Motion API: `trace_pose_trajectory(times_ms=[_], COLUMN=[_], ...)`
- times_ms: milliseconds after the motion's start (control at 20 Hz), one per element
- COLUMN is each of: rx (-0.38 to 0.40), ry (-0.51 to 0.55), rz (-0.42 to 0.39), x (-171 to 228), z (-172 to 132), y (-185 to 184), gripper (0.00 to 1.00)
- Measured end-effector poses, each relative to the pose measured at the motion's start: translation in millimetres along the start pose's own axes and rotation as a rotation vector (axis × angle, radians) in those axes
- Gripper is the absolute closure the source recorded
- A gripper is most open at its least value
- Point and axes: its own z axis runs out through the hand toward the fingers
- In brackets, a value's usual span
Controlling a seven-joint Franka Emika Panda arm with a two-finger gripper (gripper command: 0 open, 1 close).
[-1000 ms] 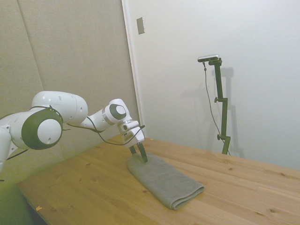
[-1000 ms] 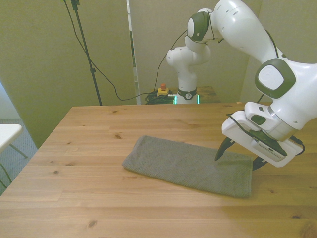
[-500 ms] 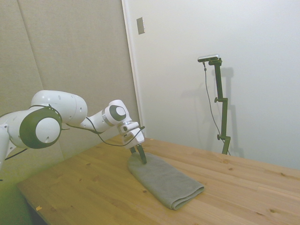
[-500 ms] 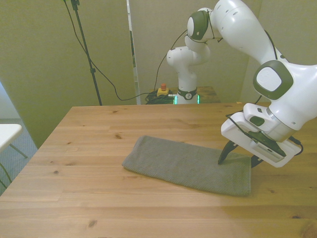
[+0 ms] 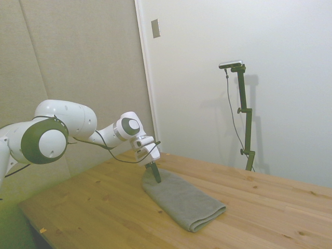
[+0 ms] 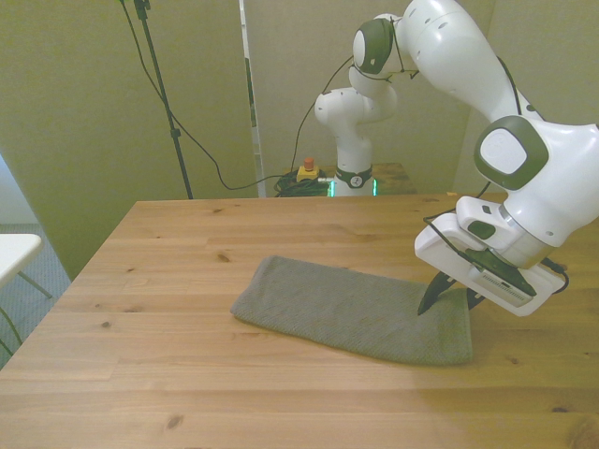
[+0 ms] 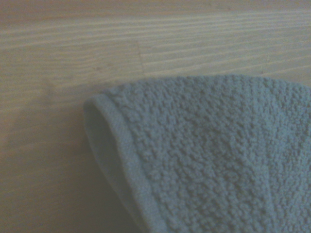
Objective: Fold the towel
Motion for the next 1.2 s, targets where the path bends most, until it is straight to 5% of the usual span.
trace_pose_trajectory(times_ms=[750, 1200], rx=[0.105, 0.153], ry=[-0.003, -0.061], rz=[0.063, 0.135], x=[42.0, 83.1], z=[-64.3, -39.3], y=[78.9, 135.3], gripper=[1.0, 1.0])
